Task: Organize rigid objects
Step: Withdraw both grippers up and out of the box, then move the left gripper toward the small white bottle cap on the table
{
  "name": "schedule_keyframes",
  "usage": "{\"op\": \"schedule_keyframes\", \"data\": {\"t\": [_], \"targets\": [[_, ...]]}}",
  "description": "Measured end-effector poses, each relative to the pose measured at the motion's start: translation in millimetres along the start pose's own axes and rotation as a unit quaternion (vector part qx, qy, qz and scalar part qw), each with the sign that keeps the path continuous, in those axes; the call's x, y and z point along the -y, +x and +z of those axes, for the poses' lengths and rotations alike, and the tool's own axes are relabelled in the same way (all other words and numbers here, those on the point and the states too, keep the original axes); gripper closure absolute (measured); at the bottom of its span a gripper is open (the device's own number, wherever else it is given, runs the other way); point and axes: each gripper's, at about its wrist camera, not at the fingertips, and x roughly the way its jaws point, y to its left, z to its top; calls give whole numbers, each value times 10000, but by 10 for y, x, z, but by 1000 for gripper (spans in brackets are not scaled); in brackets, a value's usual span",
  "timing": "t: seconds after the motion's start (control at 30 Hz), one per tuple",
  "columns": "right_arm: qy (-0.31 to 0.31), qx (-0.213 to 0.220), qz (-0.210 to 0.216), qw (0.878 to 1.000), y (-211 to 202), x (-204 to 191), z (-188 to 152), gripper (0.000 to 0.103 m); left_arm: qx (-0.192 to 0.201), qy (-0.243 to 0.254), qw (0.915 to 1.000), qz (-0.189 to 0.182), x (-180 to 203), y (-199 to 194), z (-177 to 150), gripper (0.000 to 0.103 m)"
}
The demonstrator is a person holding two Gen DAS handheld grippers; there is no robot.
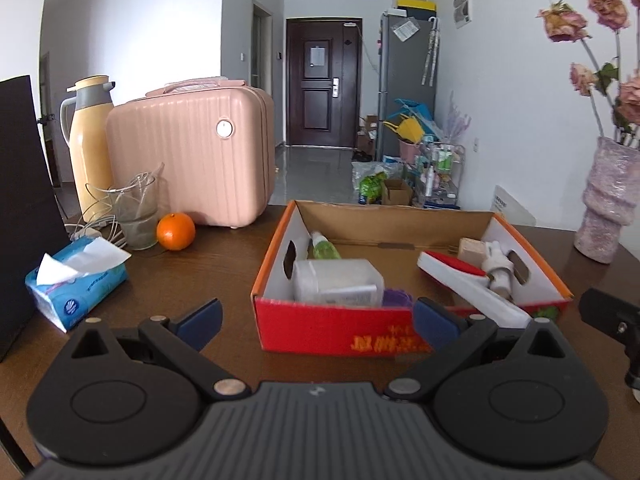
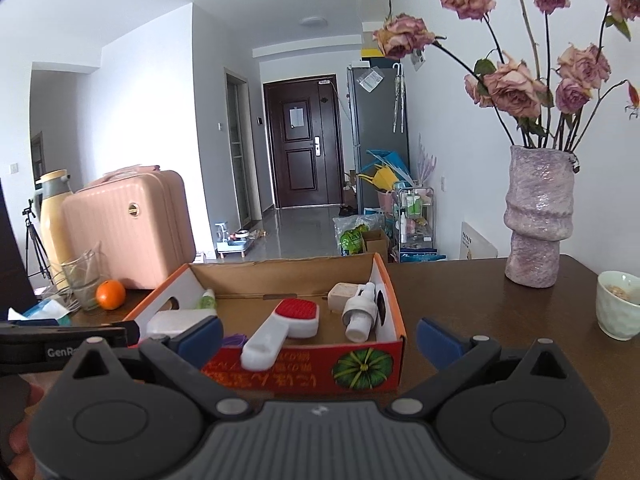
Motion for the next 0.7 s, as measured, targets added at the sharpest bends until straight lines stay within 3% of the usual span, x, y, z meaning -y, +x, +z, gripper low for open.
{"op": "schedule_keyframes", "data": {"t": [0.3,0.7], "targets": [[-118,-1,75,9999,-473,-98,-220,0,165,85,9998,-69,-104,-525,-214,0],[-236,-152,73,9996,-916,-170,-557,0,153,133,9998,39,-241,-945,-500,0]]}}
